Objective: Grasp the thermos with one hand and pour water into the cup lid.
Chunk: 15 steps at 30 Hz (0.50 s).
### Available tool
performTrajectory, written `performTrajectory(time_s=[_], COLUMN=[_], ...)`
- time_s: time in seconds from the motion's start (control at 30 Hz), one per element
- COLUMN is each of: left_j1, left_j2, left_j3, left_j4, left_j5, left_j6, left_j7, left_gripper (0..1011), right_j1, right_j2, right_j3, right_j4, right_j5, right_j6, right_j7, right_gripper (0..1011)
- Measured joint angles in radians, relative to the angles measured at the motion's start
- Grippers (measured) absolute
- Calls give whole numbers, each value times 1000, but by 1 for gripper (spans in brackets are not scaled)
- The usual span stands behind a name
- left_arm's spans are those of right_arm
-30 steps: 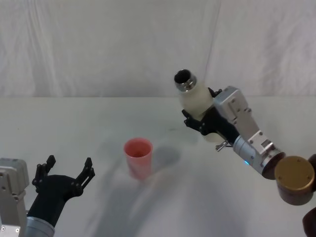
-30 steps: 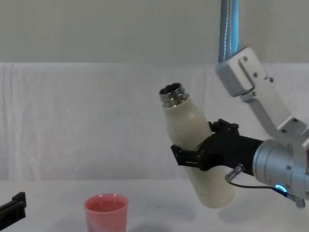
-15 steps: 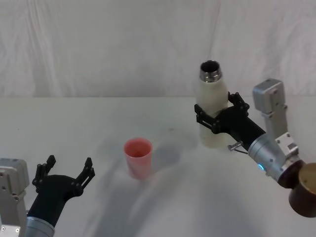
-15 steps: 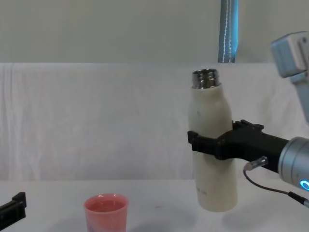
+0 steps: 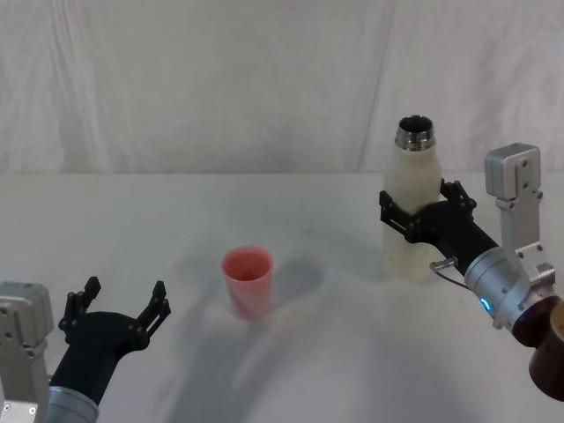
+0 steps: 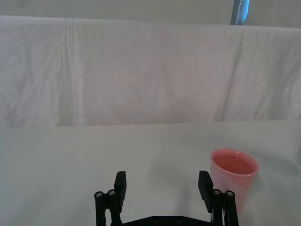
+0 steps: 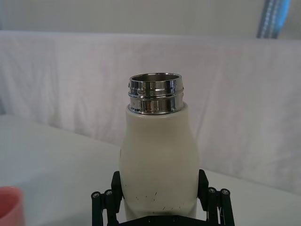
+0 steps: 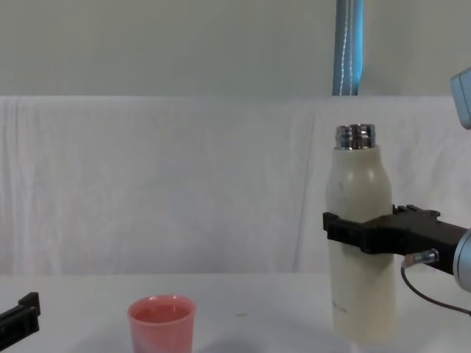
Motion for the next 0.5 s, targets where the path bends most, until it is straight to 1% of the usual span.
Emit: performTrajectory(time_s=[0.1, 0.3, 0.37, 0.5], left_j1=[0, 0, 0, 0], left_j2=[0, 0, 0, 0], left_j3=[0, 0, 0, 0], left_j4=[0, 0, 0, 0], left_j5=[0, 0, 0, 0], left_j6=[0, 0, 0, 0], left_j7=[0, 0, 0, 0], left_gripper=[1001, 1001, 1001, 1001], right_j1=[3, 13, 16, 22], right_j2=[-10, -32, -38, -60], right_j3=[3, 9, 12, 25], right_j4=[13, 37, 43, 66], right_j5=[-19, -34, -32, -9], right_j6=[13, 11, 6, -12], right_j7=[-38, -68, -70, -67], right_gripper=[955, 955, 955, 955])
